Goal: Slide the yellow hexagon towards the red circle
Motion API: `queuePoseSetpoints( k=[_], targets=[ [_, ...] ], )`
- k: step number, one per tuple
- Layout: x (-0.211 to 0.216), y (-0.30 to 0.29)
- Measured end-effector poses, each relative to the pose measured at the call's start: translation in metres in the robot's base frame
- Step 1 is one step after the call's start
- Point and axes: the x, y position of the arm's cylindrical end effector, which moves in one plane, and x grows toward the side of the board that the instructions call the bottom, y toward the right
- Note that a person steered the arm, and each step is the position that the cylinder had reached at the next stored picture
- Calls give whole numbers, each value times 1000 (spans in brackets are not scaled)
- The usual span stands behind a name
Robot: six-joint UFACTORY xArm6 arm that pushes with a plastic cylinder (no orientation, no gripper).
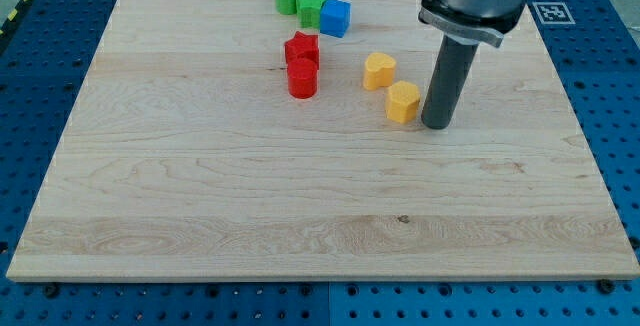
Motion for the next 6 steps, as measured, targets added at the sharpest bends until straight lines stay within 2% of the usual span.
queuePoseSetpoints(
  k=[1, 4, 5, 6],
  targets=[
    [-3, -2],
    [-10, -78],
    [27, -41],
    [29, 6]
  ],
)
